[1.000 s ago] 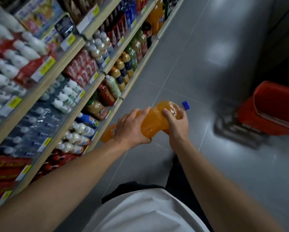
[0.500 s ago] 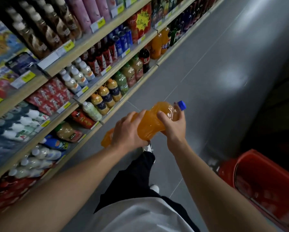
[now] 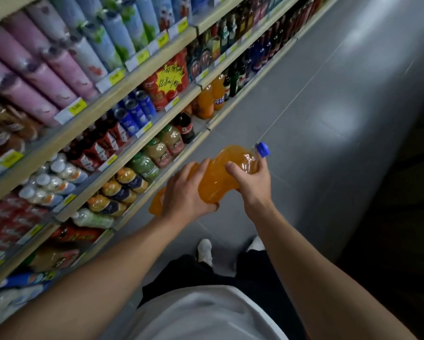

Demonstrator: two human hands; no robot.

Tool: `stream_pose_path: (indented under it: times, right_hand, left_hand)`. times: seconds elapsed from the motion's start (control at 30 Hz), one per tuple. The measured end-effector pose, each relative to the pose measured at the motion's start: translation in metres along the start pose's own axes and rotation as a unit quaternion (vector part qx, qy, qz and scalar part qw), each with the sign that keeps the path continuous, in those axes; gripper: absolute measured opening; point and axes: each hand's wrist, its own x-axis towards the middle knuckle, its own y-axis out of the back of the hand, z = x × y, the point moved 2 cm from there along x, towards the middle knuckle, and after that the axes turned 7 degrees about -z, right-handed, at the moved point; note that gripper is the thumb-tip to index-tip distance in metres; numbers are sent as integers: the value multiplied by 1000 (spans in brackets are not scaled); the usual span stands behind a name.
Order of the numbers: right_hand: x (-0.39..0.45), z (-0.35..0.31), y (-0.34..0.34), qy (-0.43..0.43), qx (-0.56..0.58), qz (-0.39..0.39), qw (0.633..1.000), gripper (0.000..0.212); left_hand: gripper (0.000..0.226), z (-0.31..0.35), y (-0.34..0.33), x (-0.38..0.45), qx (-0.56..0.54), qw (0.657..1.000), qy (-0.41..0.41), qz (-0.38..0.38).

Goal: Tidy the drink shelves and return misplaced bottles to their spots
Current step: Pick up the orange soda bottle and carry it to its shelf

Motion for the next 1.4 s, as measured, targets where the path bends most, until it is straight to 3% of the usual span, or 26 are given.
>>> stream_pose_path:
  times: [0.13,0.3,0.57,0.93,1.23,1.4]
  right_hand:
    - [83,-30,39,-6,-11,-22,1000,66]
    - [183,-70,86,-11,-29,-81,996,47]
    - [322,-95,115,-30,-69,-120,990,40]
    - [490,-48,83,8,-137,-157,978,45]
    - [627,59,65,94,-193,-223,951,66]
    - [697,130,49,172,-206,-258,928,66]
  left_hand:
    - [120,37,-7,83,-10,1000,14,19]
    - [119,79,-22,175,-26,996,58,59]
    - [112,103,-40,296,-73,989,100,86]
    - [106,20,-91,452,-127,975,102,151]
    - [110,-67,-195,559,-153,950,149,228]
    - [113,-128,-254,609,-156,932,152,289]
